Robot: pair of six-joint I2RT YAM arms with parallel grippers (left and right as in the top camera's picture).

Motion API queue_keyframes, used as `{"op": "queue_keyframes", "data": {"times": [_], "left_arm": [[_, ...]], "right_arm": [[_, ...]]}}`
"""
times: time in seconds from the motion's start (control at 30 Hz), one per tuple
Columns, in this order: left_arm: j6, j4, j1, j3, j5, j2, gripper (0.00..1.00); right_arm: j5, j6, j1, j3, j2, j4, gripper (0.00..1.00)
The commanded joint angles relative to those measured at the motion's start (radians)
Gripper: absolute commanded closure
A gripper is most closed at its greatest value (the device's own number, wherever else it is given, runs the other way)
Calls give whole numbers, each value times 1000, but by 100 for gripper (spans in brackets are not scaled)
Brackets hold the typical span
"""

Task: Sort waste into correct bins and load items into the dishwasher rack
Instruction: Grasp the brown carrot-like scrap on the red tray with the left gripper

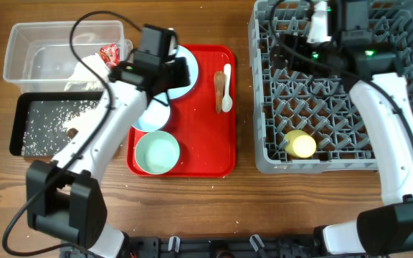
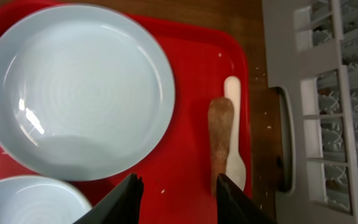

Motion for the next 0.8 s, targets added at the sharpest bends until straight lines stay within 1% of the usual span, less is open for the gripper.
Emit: {"op": "queue_keyframes", "data": {"times": [0.0, 0.1, 0.2, 0.27, 0.3, 0.4, 0.43, 0.47, 0.6, 0.67, 0.7, 0.77], "left_arm": [[18, 33, -73, 70, -147, 72, 59], [66, 1, -113, 209, -146, 210, 57], [106, -103, -147, 394, -164, 387, 55], [121, -120, -166, 436, -165, 459, 54], [122, -106, -176, 436, -164, 487, 49], [122, -77, -210, 436, -164, 549, 48], [121, -70, -216, 436, -165, 561, 49], [114, -64, -220, 436, -169, 573, 52], [55, -60, -218, 436, -175, 612, 54], [45, -80, -218, 435, -176, 628, 60], [33, -88, -218, 435, -183, 629, 64], [33, -90, -218, 435, -183, 629, 67]], "right_arm": [[43, -7, -59, 16, -32, -51, 5], [43, -23, -90, 16, -34, -103, 4], [55, -49, -93, 16, -34, -141, 4], [62, -50, -93, 16, -34, -155, 4], [61, -50, -93, 16, -34, -163, 3], [61, -49, -93, 16, -34, -191, 3], [61, -49, -93, 16, -34, -200, 4], [61, -49, -93, 16, -34, -208, 3], [61, -49, -93, 16, -34, -228, 3], [61, -49, -93, 16, -34, -229, 3], [61, -49, -93, 16, -34, -228, 3], [61, -49, -93, 16, -34, -225, 3]]}}
